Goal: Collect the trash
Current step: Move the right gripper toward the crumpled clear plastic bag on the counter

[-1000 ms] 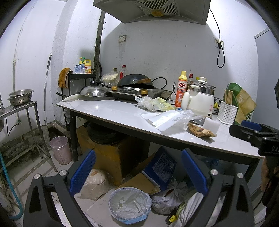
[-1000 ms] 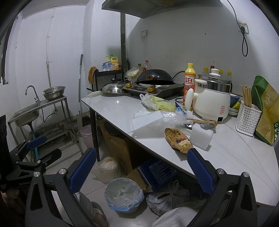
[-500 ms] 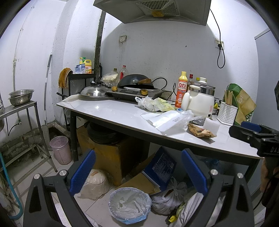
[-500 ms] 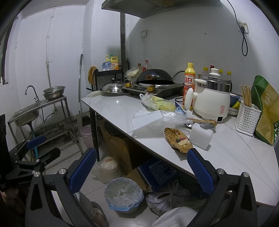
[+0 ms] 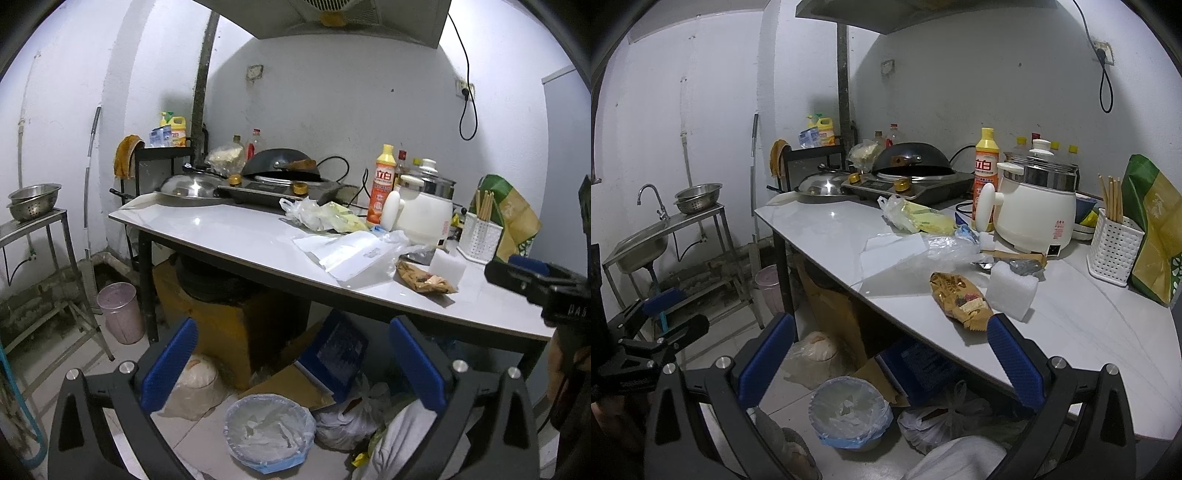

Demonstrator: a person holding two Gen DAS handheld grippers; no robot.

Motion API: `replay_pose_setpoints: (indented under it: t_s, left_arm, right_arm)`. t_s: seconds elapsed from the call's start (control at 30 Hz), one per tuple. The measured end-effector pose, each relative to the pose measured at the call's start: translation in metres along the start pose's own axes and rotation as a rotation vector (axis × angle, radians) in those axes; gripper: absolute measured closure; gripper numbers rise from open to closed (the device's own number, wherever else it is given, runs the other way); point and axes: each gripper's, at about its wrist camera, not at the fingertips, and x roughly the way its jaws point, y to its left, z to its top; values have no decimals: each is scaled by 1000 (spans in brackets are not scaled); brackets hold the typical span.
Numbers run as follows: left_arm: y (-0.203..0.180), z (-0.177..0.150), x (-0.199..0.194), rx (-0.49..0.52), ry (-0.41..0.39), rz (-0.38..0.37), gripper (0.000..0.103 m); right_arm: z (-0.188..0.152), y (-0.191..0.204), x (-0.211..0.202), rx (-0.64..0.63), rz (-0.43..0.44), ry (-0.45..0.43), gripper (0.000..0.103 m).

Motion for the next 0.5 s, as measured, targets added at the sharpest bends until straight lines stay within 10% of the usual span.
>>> replay_pose_setpoints:
  t_s: [0.5]
  left_arm:
    - [0,41,48,1,77,-19,0]
  right_arm:
    - [42,-38,38,54,-28,5,0]
